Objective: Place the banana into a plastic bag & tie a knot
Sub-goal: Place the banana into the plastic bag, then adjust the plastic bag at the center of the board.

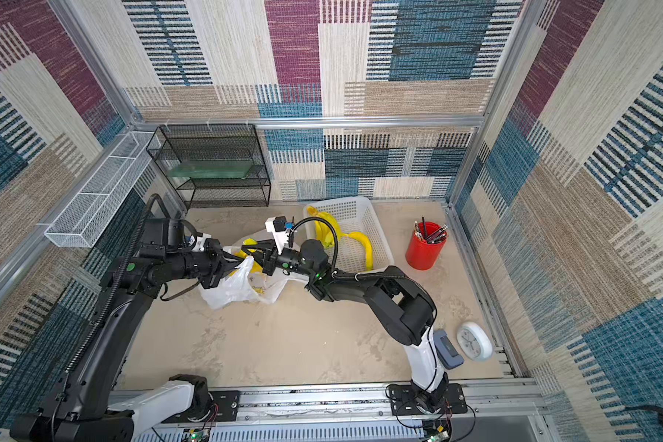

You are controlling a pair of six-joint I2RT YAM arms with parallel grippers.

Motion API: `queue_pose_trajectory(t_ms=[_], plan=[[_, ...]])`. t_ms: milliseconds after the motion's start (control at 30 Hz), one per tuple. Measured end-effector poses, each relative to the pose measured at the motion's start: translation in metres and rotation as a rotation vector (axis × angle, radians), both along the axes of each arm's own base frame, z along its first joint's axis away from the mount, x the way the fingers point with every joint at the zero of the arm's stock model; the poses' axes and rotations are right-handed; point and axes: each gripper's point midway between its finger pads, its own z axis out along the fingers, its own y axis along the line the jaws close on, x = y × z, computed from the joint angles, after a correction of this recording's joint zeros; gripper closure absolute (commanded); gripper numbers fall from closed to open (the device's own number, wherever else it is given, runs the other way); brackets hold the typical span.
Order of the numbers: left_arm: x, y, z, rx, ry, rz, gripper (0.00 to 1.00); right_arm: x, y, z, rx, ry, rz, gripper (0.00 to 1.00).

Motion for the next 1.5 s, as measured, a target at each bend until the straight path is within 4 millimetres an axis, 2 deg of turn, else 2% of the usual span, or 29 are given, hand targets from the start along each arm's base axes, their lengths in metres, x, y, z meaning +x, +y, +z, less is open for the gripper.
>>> queue_pose_trajectory(t_ms=[133,300,467,533,600,667,733,833,933,1033,1100,1200,1267,1333,1367,1433,1500], plan=[[0.008,0.006,0.007,-0.035,-0.017,0.036,1.0,0.008,0.006,-0.024,-0.011,0.053,-0.028,0.91],[0.012,0.012,0.005,-0.057,-0.004,0.064,1.0,0.003,0.031,-0.035,-0.016,0.044,0.001,0.82],[0.01,0.023,0.003,-0.049,0.001,0.085,1.0,-0.012,0.055,-0.05,-0.102,0.02,0.019,0.41],[0.007,0.027,0.001,-0.033,0.007,0.084,1.0,-0.015,0.052,-0.066,-0.158,0.038,0.01,0.34],[0.001,0.03,-0.003,-0.015,0.016,0.08,1.0,-0.012,0.044,-0.076,-0.219,0.062,-0.02,0.33],[-0.006,0.033,-0.007,0.018,0.019,0.065,1.0,-0.008,0.036,-0.069,-0.253,0.062,-0.043,0.3],[-0.013,0.038,-0.013,0.058,0.027,0.056,1.0,-0.007,0.028,-0.05,-0.266,0.042,-0.063,0.29],[-0.024,0.043,-0.023,0.124,0.035,0.038,1.0,-0.016,0.016,-0.019,-0.288,0.002,-0.064,0.27],[-0.032,0.048,-0.033,0.168,0.051,0.032,1.0,-0.022,-0.003,0.006,-0.324,-0.015,-0.074,0.27],[-0.039,0.05,-0.041,0.19,0.067,0.023,1.0,-0.014,-0.037,0.02,-0.359,0.009,-0.131,0.28],[-0.041,0.052,-0.045,0.202,0.073,0.024,1.0,0.008,-0.066,0.026,-0.383,0.064,-0.216,0.32],[-0.045,0.052,-0.05,0.21,0.08,0.017,1.0,0.066,-0.118,0.024,-0.41,0.237,-0.41,0.38],[-0.047,0.052,-0.053,0.214,0.081,0.012,1.0,0.11,-0.161,0.01,-0.428,0.39,-0.565,0.43],[-0.047,0.052,-0.053,0.216,0.079,0.009,1.0,0.135,-0.193,-0.017,-0.457,0.528,-0.667,0.46],[-0.047,0.052,-0.053,0.217,0.078,0.009,1.0,0.14,-0.205,-0.04,-0.488,0.616,-0.704,0.45],[-0.047,0.052,-0.052,0.218,0.077,0.007,1.0,0.134,-0.213,-0.073,-0.564,0.723,-0.731,0.43],[-0.046,0.052,-0.052,0.22,0.075,0.005,1.0,0.12,-0.211,-0.093,-0.627,0.787,-0.738,0.42]])
